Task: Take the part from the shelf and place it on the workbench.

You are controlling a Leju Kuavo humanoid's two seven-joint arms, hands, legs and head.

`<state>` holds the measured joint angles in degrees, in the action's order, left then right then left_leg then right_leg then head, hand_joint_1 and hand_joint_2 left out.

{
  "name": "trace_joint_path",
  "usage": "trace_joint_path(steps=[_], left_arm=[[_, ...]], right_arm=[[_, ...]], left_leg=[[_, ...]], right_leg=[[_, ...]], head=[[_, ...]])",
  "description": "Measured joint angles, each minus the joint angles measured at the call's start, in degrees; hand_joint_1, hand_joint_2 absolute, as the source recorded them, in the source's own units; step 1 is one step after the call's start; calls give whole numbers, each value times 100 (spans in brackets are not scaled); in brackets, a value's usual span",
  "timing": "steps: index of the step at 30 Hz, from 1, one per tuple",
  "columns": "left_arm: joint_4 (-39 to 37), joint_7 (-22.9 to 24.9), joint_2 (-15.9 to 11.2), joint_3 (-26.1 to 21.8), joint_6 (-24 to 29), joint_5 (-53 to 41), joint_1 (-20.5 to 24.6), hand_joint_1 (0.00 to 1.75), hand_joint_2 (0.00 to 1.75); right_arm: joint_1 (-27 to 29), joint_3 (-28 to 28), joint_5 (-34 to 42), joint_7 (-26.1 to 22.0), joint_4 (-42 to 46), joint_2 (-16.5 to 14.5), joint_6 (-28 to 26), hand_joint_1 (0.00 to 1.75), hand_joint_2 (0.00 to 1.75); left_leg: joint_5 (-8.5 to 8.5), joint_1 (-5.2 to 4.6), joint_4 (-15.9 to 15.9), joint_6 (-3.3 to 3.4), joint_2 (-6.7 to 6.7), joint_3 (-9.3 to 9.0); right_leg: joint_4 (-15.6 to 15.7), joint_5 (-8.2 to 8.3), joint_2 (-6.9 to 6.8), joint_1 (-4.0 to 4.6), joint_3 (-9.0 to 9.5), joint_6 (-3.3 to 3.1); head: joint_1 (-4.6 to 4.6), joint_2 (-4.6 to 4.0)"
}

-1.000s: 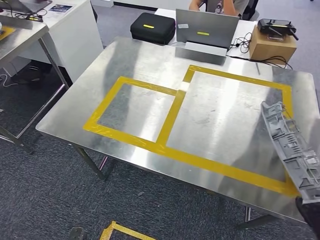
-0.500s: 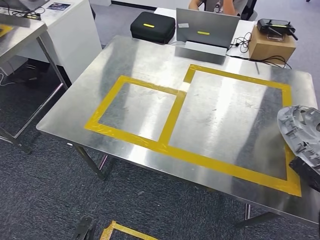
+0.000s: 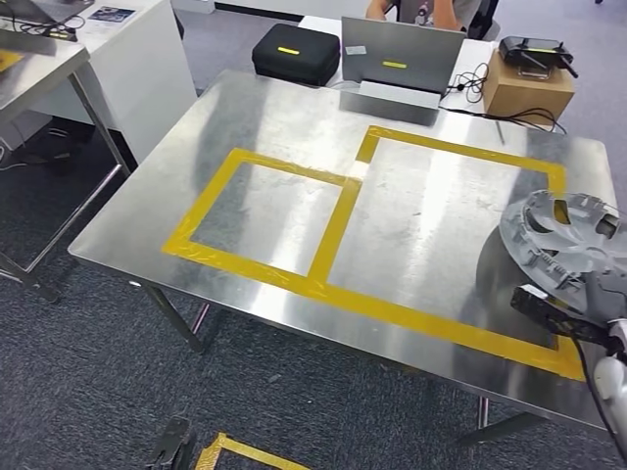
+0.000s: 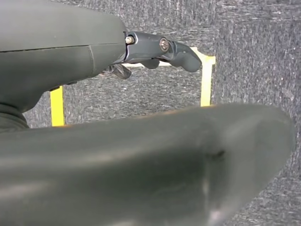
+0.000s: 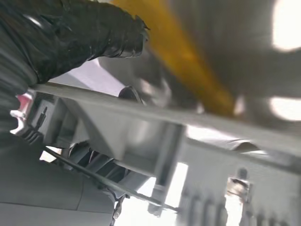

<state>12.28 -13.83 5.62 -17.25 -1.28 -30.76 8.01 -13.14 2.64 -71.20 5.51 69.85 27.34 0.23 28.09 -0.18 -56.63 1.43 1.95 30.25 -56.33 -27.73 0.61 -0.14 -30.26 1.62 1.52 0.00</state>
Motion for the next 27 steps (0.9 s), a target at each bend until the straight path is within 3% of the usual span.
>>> trace_joint_path(steps=[13, 27], left_arm=[[2, 27, 76, 34, -57, -43, 57, 0, 0], [2, 46, 89, 131, -62, -105, 69, 0, 0]], right_arm=[[-744, -1808, -145, -2, -65, -445, 93, 175, 175], [-1145, -2411, -59, 16, -121, -740, 139, 175, 175]], left_leg=[[-11, 0, -1, -2, -7, 12], [-15, -1, -2, -7, -11, 36]], right_leg=[[-6, 6, -11, 0, -24, -1], [-9, 6, -15, -1, -49, -1]], head=[[0, 0], [0, 0]])
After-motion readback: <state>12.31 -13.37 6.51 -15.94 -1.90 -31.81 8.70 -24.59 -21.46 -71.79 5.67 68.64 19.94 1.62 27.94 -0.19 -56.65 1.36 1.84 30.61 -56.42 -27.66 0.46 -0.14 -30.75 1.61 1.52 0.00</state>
